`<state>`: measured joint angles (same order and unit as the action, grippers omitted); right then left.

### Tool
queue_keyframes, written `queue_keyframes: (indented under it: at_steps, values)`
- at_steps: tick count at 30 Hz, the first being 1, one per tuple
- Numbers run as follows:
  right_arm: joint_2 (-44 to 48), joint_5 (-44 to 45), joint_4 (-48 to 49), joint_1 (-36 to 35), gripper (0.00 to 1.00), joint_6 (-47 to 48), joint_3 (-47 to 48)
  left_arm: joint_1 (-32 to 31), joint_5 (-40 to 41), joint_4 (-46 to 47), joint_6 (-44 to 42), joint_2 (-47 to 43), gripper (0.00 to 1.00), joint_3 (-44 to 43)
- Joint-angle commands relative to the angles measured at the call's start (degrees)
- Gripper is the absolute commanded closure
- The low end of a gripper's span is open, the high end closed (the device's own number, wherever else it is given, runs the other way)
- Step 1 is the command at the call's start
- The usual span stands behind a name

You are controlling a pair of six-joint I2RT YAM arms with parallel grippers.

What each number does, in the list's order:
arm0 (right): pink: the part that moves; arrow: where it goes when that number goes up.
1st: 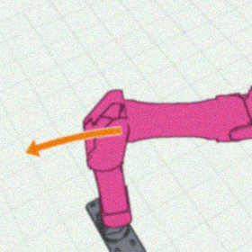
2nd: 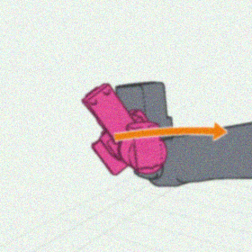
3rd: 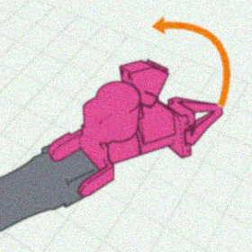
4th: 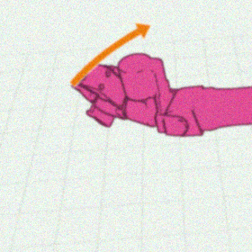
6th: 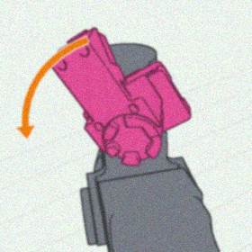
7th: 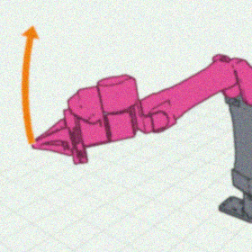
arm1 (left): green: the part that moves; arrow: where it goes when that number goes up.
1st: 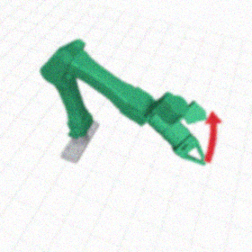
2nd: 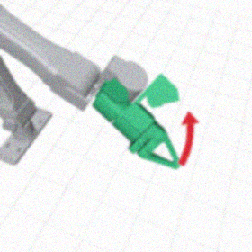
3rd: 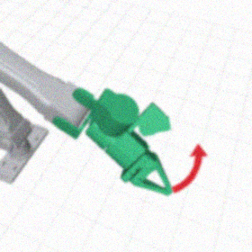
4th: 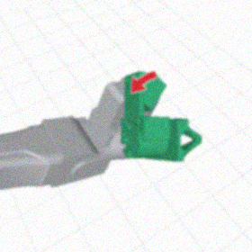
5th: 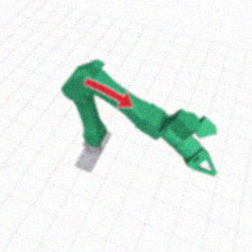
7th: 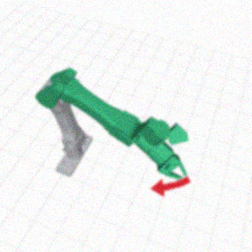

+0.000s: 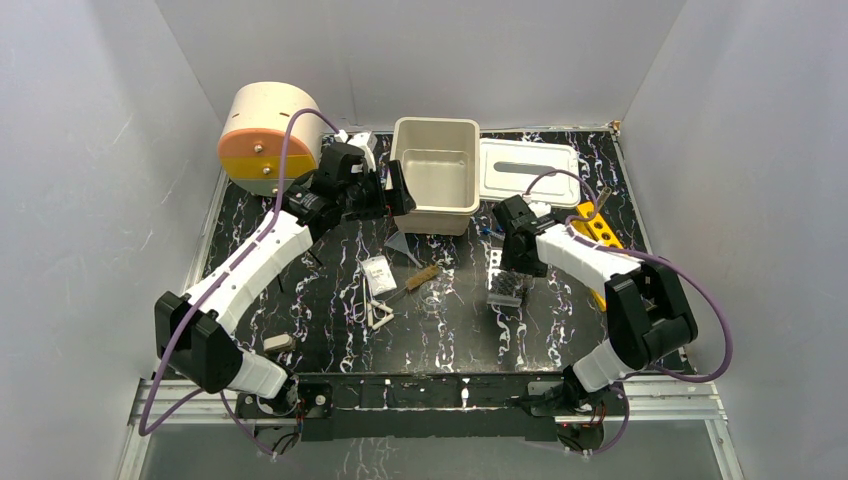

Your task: Organize the chemistry lab equipment

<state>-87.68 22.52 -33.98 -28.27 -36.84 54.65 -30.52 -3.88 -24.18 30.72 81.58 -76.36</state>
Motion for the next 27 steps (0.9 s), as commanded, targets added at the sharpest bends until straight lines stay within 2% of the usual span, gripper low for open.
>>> queue_keyframes:
  at_steps: [1,5,9,13,16,22,27]
  values:
    - [1.5,12.1,-9.8,0.6,0.4,1.3,2.5,0.3,-0.5,0.5,-0.4,0.2,0.02,-0.7]
    - [1.8,16.9,-9.9,1.6,0.39,7.6,4.3,0.3,-0.5,0.5,-0.3,0.0,0.02,-0.4]
    - [4.2,15.7,-7.3,2.3,0.39,13.6,5.9,0.3,-0.6,0.5,-0.5,-0.3,0.02,-0.4]
    - [8.1,5.2,0.6,2.8,0.38,21.1,6.6,0.3,-0.5,0.4,-0.5,-0.3,0.02,-0.5]
    - [7.5,-0.2,4.3,4.2,0.38,23.1,8.2,0.3,-0.5,0.4,-0.5,-0.2,0.02,-0.8]
    - [-1.1,-9.6,7.7,9.6,0.4,26.9,14.9,0.3,-0.4,-0.1,-0.5,-0.4,0.02,-1.2]
    - [-8.1,-15.1,6.4,14.3,0.42,29.8,18.2,0.3,0.2,-0.7,-0.5,-0.8,0.02,-1.1]
